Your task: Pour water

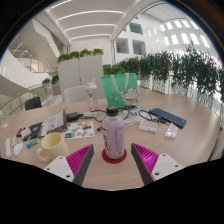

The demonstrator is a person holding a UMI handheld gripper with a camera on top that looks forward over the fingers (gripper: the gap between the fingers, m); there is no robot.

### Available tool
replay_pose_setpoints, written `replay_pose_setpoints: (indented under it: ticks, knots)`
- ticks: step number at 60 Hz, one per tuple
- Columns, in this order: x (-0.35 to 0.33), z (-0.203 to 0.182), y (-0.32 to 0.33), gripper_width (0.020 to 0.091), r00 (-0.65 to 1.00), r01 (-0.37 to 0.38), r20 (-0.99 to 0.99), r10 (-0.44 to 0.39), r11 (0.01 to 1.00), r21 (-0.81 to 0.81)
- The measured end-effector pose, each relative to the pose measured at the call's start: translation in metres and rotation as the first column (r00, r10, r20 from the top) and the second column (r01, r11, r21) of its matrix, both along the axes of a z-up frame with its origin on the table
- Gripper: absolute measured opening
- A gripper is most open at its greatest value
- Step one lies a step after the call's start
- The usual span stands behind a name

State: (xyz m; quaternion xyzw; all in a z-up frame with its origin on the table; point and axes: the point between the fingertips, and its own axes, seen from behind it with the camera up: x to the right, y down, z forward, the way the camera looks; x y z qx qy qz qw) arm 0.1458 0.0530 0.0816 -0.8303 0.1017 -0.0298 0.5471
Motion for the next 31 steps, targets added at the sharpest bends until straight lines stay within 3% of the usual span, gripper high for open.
replay_pose_setpoints:
  ticks: [14,31]
  knots:
    - [-0.077,0.071,-0.134,0.0831,1.000,0.030,0.005,-0.030,0.999,-0.011]
    - [-0.170,0.119,-0.269,0.0826,0.999,0.031,-0.009,-0.031,0.998,-0.051]
